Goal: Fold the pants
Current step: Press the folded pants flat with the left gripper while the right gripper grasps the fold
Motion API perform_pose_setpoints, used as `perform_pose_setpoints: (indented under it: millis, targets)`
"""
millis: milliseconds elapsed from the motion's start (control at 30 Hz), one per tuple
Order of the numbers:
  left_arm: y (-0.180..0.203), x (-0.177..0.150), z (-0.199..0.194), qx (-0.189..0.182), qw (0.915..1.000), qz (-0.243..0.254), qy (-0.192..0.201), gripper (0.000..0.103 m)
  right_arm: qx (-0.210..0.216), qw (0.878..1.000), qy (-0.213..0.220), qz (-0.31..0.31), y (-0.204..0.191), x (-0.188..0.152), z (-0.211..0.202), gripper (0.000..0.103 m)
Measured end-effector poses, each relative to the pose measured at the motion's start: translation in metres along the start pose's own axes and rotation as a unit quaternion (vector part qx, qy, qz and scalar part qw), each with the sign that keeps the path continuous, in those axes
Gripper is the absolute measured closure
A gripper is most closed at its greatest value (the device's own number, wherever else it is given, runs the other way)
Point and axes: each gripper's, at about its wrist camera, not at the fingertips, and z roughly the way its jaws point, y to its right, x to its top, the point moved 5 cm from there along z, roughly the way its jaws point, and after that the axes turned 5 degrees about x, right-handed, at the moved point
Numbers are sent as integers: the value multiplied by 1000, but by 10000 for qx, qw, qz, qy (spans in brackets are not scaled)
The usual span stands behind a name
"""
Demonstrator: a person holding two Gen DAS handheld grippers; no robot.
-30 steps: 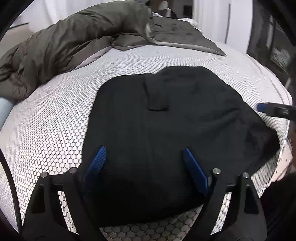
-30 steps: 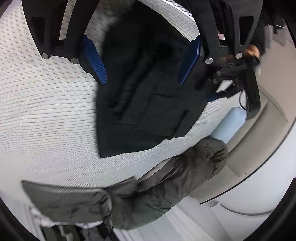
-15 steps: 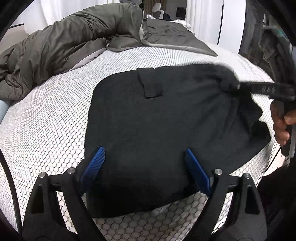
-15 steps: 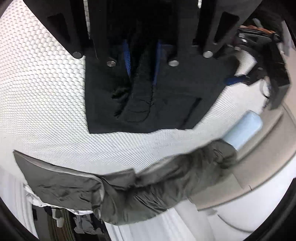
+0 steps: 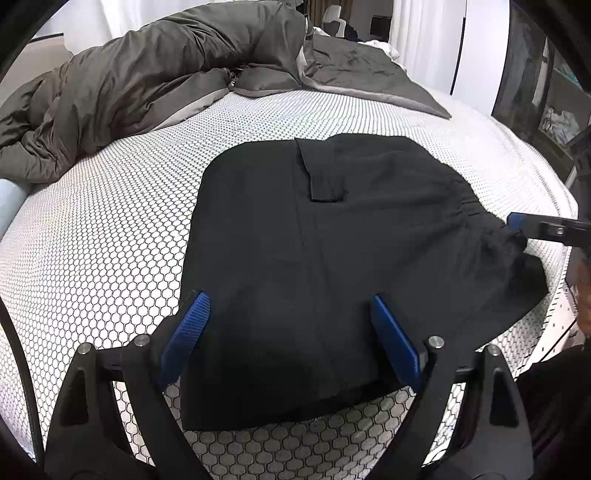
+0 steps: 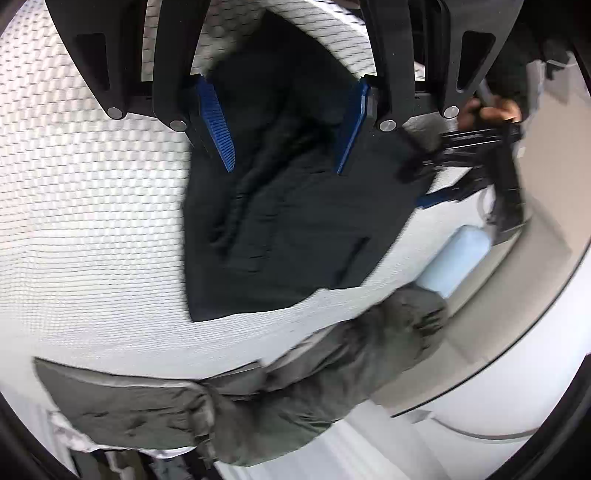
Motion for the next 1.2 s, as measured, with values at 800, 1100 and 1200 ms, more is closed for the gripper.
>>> perform_pose_setpoints:
  millis: [800, 1100, 1200]
  targets:
    - [3, -1, 1, 20, 10000, 26, -25, 16, -383, 9986, -196, -316, -3, -10, 3, 75]
    - [5, -1, 1, 22, 10000, 52, -33, 16, -48, 9988, -490, -13, -5, -2, 39, 87]
    - [4, -1, -2, -79, 10000, -31, 19, 16, -31, 9984, -170, -534, -30, 6, 23, 96]
